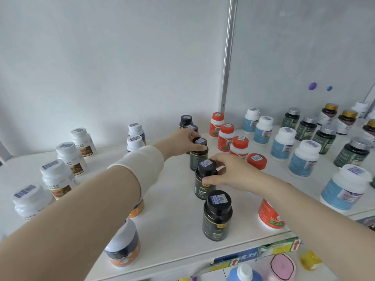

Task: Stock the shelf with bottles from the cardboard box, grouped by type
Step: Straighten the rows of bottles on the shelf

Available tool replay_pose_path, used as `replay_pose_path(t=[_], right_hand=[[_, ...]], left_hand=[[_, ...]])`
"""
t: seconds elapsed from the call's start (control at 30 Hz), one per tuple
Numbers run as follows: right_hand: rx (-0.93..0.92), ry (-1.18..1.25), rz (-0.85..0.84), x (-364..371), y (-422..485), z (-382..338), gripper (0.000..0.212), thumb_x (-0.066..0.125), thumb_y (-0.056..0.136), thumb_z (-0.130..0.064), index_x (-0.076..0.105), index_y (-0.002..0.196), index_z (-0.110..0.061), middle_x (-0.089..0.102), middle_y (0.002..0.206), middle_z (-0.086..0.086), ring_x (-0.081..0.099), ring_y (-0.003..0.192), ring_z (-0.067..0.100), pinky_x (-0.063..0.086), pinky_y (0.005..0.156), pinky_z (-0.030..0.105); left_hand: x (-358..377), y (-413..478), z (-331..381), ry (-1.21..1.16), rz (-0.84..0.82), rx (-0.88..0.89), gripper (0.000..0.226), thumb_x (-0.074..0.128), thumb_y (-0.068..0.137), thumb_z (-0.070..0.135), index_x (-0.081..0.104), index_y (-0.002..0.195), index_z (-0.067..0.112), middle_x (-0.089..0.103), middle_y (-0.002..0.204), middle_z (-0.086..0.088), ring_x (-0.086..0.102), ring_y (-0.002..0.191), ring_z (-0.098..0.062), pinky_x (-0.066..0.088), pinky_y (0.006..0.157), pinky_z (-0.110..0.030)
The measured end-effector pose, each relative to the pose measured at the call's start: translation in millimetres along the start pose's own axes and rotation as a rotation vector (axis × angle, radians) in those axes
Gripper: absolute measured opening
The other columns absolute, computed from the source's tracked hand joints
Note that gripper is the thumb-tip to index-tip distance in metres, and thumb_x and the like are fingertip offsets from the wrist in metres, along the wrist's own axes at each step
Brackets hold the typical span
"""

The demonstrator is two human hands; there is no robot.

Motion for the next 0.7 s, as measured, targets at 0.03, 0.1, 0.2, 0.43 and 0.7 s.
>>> replay_pose_path(t=[0.03, 0.1, 0.2, 0.43, 0.7], right_hand=[[0.001, 0.016, 0.005, 0.5, 0.8, 0.7, 0.053, 0.073, 0.075, -0.035, 0.052, 0.122, -0.023, 0.057, 0.11, -0.009, 0.058, 0.093, 0.009, 0.048, 0.077, 0.021], [0.005, 0.053, 0.007, 1.1, 1.1, 1.2, 0.052, 0.073, 0.075, -0.033, 0.052, 0.121, -0.023, 0.057, 0.111, -0.007, 0.059, 0.094, 0.011, 0.051, 0.079, 0.024], [0.025, 0.096, -0.011, 1.7, 0.2, 0.9, 0.049, 0.073, 0.076, -0.029, 0.051, 0.12, -0.023, 0.057, 0.116, -0.002, 0.06, 0.1, 0.017, 0.054, 0.083, 0.032], [0.057, 0.124, -0.016, 0.4, -2.6, -2.0, 0.048, 0.072, 0.079, -0.021, 0.051, 0.122, -0.02, 0.057, 0.123, 0.005, 0.06, 0.106, 0.023, 0.057, 0.084, 0.039], [0.071, 0.155, -0.042, 2.8, -1.9, -0.3, 0.05, 0.077, 0.072, -0.02, 0.052, 0.115, -0.023, 0.058, 0.115, 0.001, 0.066, 0.094, 0.023, 0.059, 0.078, 0.038]], left_hand=[[0.7, 0.7, -0.7, -0.018, 0.003, 0.005, 0.041, 0.068, 0.083, 0.023, 0.058, 0.119, 0.008, 0.053, 0.098, 0.001, 0.051, 0.091, -0.015, 0.039, 0.061, -0.009], [2.8, 2.3, -1.4, -0.032, 0.005, 0.011, 0.039, 0.068, 0.083, 0.021, 0.059, 0.118, 0.007, 0.055, 0.094, 0.002, 0.051, 0.089, -0.015, 0.04, 0.06, -0.009], [4.5, 4.7, -3.0, -0.013, 0.027, 0.016, 0.036, 0.067, 0.084, 0.022, 0.061, 0.114, 0.005, 0.055, 0.088, 0.001, 0.051, 0.085, -0.016, 0.039, 0.059, -0.012], [2.9, 7.6, -4.1, 0.014, 0.018, 0.011, 0.033, 0.069, 0.082, 0.026, 0.064, 0.11, 0.008, 0.055, 0.079, 0.006, 0.049, 0.065, -0.002, 0.04, 0.046, -0.004], [4.2, 6.9, -6.4, 0.051, -0.005, 0.002, 0.035, 0.068, 0.082, 0.032, 0.065, 0.108, 0.01, 0.058, 0.085, 0.002, 0.051, 0.076, -0.012, 0.037, 0.058, -0.013]])
Point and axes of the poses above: each hand's wrist, its own y-axis towards the middle knuckle, its own x-axis out of the palm, z = x × y, the point moved 6 cm from there along y, towards the middle knuckle
